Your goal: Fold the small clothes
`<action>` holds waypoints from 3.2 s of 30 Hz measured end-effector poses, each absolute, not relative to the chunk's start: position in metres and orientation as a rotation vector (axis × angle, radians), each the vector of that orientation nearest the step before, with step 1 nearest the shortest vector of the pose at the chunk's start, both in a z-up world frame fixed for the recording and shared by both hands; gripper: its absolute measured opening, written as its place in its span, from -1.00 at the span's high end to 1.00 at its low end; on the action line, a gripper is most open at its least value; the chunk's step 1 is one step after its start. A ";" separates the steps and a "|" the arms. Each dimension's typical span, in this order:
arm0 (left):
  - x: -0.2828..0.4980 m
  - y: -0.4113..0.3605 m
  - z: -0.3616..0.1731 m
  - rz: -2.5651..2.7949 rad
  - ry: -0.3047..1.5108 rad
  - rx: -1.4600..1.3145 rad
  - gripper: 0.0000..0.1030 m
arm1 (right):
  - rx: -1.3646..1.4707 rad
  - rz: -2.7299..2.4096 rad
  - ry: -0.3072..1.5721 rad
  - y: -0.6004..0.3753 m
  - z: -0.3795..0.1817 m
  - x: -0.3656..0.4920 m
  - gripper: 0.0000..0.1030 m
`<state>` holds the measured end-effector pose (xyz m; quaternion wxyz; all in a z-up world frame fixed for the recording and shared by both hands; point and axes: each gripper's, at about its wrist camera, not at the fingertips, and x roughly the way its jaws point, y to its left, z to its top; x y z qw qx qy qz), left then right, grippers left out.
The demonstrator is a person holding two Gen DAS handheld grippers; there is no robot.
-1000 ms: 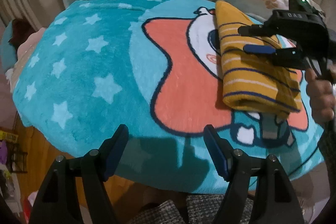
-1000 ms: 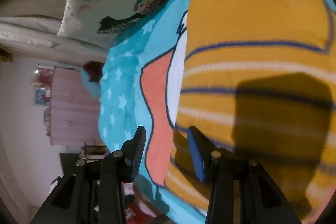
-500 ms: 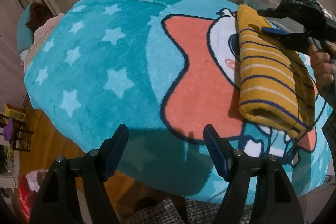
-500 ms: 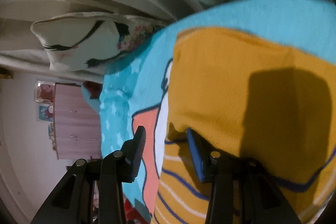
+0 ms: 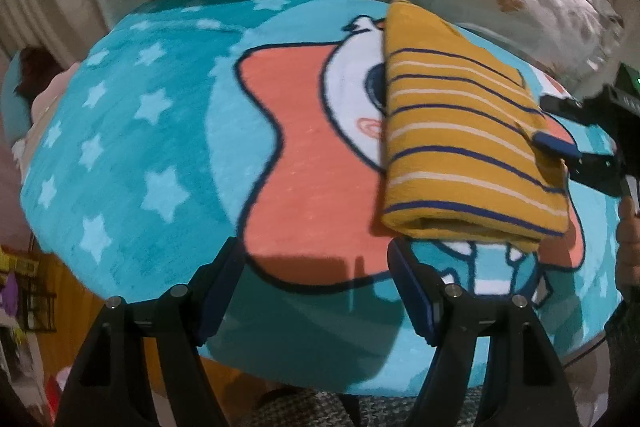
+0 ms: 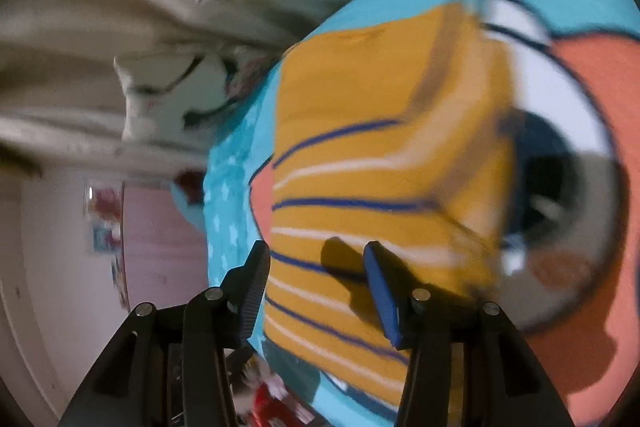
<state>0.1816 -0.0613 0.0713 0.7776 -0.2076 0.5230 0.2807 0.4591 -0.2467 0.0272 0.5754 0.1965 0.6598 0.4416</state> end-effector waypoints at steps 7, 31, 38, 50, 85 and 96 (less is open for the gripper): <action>0.175 -0.069 0.078 0.528 1.110 -0.399 -0.41 | 0.378 0.809 1.419 -0.319 0.050 0.432 -0.09; 0.003 -0.065 0.217 0.751 0.420 -0.133 -1.00 | -0.012 0.562 1.121 -0.302 0.103 0.211 -0.09; -0.012 -0.070 0.243 0.662 0.342 -0.160 -1.00 | -0.065 0.515 1.040 -0.301 0.122 0.179 -0.09; 0.028 -0.103 0.166 0.374 0.741 -0.146 -1.00 | -0.163 0.448 1.062 -0.309 0.107 0.156 -0.13; 0.051 -0.080 0.101 0.389 0.997 -0.278 -1.00 | -0.270 0.384 1.143 -0.283 0.076 0.171 -0.21; 0.038 -0.069 0.094 0.381 1.015 -0.303 -1.00 | -0.296 0.352 1.136 -0.266 0.073 0.163 -0.23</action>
